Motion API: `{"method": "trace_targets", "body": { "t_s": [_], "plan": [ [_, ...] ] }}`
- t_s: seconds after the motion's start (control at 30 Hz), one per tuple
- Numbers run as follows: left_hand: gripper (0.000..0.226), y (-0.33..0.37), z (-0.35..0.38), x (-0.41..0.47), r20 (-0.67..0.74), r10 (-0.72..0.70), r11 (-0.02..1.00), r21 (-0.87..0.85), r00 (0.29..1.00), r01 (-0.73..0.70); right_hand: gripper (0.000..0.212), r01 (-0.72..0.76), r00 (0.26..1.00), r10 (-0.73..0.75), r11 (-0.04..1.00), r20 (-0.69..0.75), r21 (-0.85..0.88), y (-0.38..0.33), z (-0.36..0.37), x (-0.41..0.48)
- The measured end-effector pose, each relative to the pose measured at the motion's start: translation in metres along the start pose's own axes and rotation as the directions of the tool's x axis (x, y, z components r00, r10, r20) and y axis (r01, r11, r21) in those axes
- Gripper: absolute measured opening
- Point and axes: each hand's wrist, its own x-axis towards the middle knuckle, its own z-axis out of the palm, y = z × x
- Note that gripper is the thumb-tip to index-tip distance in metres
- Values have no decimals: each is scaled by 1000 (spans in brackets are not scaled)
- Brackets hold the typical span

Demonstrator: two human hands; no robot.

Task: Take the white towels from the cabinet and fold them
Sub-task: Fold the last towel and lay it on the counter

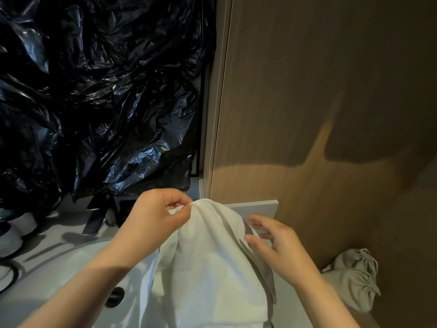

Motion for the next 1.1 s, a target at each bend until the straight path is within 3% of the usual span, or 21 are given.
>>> {"method": "trace_targets", "body": {
  "t_s": [0.37, 0.47, 0.6, 0.67, 0.8, 0.87, 1.0, 1.1],
  "plan": [
    [16, -12, -7, -12, 8, -4, 999, 51, 1000, 3, 6, 5, 998, -5, 1000, -56, 10, 21, 38, 10],
    [16, -16, -8, -12, 2, -2, 998, 64, 1000, 2, 17, 9, 990, 6, 995, -143, 102, 22, 24, 10],
    [15, -24, -4, -7, -10, -15, 996, 84, 1000, 16, 22, 162, 931, -99, 975, -351, 155, -2, -9, 9],
    [16, -28, 2, -4, -22, -23, 994, 107, 999, 26, 22, 217, 909, -151, 967, -389, 131, -22, -21, 11],
    [18, -30, 12, 0, -45, -28, 984, 176, 999, 35, 25, 206, 955, -215, 976, -205, -65, -37, -30, 13],
    [20, -23, 15, -4, -65, 74, 978, 199, 995, -59, 25, 198, 966, -215, 973, -146, -121, -32, -25, 10],
    [21, 9, 28, -21, -95, 275, 961, 63, 957, -270, 25, 261, 944, -278, 959, -176, -113, -24, -10, 4],
    [36, 21, 41, -24, 36, 199, 980, -29, 979, -198, 21, 334, 915, -342, 940, -214, -76, -27, -4, 1]
  ]
}}
